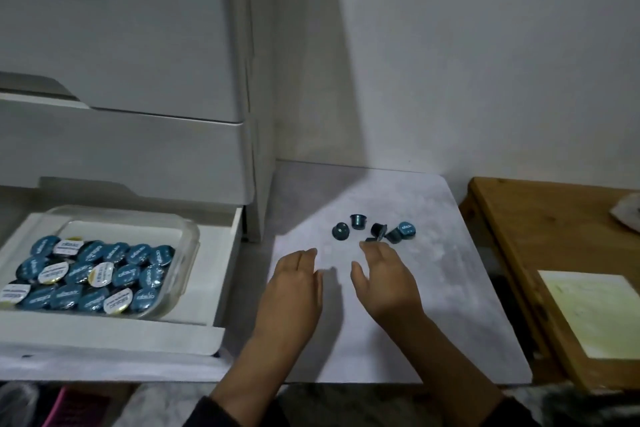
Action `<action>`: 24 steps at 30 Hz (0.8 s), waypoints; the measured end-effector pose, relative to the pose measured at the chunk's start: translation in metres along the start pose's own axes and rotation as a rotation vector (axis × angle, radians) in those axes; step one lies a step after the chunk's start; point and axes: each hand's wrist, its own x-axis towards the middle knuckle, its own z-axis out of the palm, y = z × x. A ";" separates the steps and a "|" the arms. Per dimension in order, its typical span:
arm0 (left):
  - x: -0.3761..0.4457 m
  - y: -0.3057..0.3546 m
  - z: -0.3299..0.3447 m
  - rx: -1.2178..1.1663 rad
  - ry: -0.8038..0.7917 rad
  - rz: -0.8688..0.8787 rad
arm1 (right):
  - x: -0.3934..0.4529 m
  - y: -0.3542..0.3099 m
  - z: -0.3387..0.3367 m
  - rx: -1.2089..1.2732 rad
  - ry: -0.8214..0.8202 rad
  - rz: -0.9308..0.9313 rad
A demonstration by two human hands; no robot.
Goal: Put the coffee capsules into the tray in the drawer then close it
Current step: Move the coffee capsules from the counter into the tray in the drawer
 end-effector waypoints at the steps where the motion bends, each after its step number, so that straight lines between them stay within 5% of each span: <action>1: 0.004 0.001 0.009 0.001 -0.016 -0.011 | 0.001 0.012 0.002 0.000 -0.003 0.009; 24: 0.152 0.002 0.117 -0.098 -0.155 -0.126 | 0.073 0.094 0.076 0.134 -0.050 0.193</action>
